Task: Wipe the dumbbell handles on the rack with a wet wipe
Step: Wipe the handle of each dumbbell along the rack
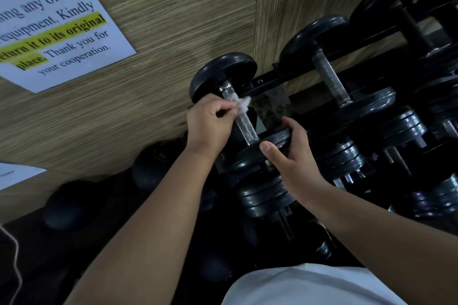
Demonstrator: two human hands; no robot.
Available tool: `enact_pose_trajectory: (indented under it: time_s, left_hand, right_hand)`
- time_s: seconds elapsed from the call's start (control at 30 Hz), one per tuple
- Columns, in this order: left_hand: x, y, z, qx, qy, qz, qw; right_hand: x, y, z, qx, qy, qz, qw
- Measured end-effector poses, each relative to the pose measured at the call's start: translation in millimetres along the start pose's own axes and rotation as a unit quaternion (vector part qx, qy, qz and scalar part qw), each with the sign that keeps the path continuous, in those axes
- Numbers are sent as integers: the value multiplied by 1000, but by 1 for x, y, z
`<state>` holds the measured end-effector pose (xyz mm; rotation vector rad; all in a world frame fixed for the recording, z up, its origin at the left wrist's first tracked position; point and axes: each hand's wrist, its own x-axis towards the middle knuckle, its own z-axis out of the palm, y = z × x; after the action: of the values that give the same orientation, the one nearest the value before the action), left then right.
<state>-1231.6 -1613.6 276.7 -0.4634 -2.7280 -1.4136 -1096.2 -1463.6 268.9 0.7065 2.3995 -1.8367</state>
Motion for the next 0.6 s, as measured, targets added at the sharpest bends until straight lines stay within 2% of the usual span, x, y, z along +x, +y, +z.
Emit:
enact_pose_trajectory:
  time_s: [0.1, 0.17, 0.4, 0.53, 0.6]
  left_hand:
    - [-18, -5, -3, -67, -100, -33, 992]
    - [-23, -7, -6, -78, -139, -59, 986]
    - [9, 8, 2, 49, -1, 9, 999]
    - [16, 14, 6, 82, 16, 22, 996]
    - [7, 11, 3, 69, -23, 27, 997]
  right_hand:
    - [1, 0, -3, -11, -12, -1, 1000]
    - [2, -1, -5, -18, -21, 2, 1000]
    - [2, -5, -8, -14, -37, 9, 999]
    - [1, -6, -8, -16, -31, 9, 999]
    - [0, -6, -7, -14, -24, 8, 1000]
